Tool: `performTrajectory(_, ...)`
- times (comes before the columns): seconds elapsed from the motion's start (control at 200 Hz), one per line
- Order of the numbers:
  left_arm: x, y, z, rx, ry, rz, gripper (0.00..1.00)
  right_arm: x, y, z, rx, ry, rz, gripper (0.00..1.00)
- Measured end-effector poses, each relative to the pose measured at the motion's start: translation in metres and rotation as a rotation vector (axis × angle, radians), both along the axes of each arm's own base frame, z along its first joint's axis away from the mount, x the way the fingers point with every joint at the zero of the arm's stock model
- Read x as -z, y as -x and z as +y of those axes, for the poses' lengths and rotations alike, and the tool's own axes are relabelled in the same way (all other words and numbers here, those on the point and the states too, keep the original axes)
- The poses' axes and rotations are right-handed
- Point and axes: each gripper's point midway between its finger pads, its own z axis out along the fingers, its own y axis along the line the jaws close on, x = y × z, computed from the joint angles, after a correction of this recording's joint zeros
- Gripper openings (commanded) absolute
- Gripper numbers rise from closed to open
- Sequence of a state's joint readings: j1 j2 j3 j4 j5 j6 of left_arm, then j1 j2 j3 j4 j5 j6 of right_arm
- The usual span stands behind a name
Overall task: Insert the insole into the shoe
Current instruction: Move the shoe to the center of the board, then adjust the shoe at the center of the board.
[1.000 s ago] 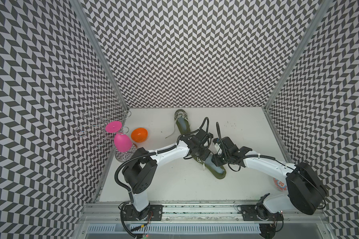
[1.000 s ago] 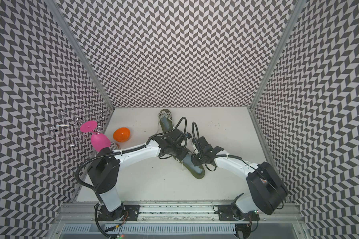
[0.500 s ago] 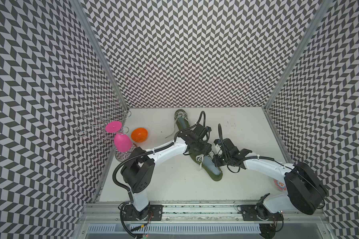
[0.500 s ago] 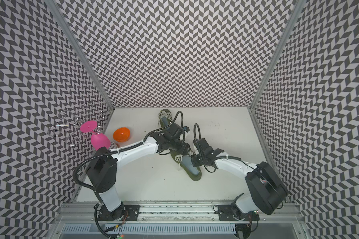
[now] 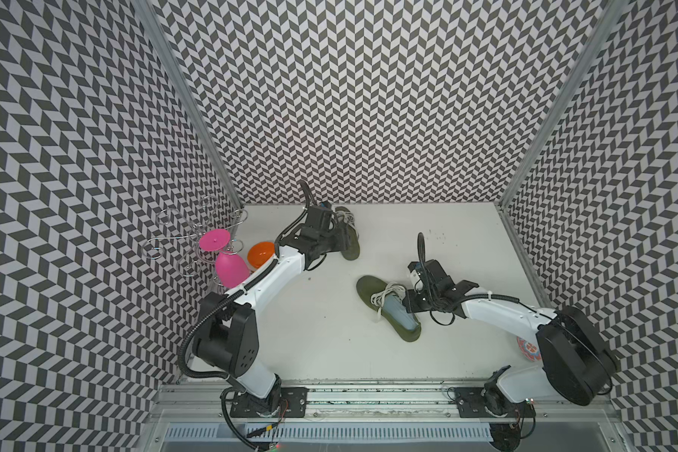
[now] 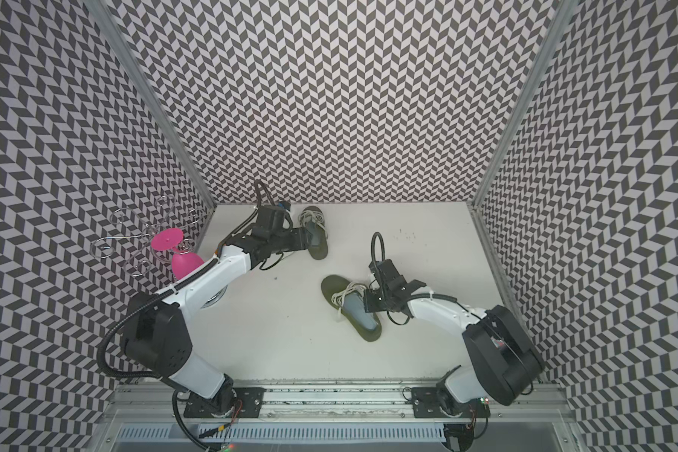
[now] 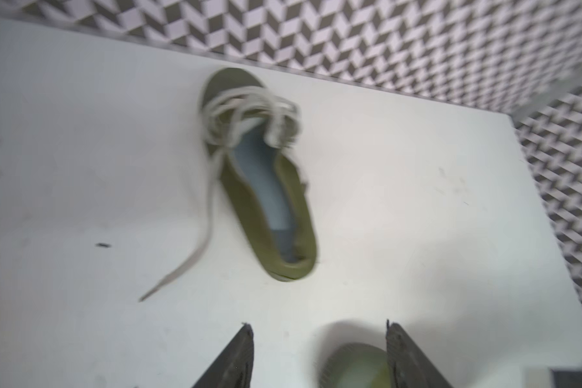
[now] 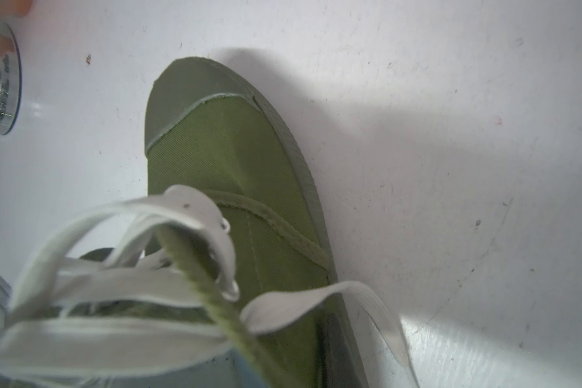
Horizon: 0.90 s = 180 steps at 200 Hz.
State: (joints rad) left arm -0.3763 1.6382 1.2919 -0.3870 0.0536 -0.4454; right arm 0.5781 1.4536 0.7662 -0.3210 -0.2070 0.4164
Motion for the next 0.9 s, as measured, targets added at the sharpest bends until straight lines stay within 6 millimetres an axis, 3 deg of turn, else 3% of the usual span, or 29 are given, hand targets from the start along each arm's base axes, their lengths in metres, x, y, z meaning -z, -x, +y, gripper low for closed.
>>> performTrajectory(0.095,0.032,-0.013,0.016,-0.072,-0.028,0.058,0.6,0.0,0.0,0.001,-0.002,-0.005,0.0,0.09)
performTrajectory(0.26,0.069,-0.031,0.009,-0.091,-0.046,0.128,0.6,-0.001,0.0,0.002,-0.006,-0.013,-0.002,0.08)
performTrajectory(0.671,0.089,-0.071,-0.001,-0.128,-0.051,0.12,0.58,-0.003,0.0,0.005,-0.005,-0.032,0.005,0.08)
performTrajectory(0.771,0.101,-0.074,-0.001,-0.133,-0.073,0.135,0.5,-0.003,0.0,0.005,-0.004,-0.034,0.007,0.08)
performTrajectory(0.901,0.112,-0.079,0.0,-0.14,-0.105,0.141,0.3,-0.003,0.0,0.005,-0.002,-0.032,0.007,0.08)
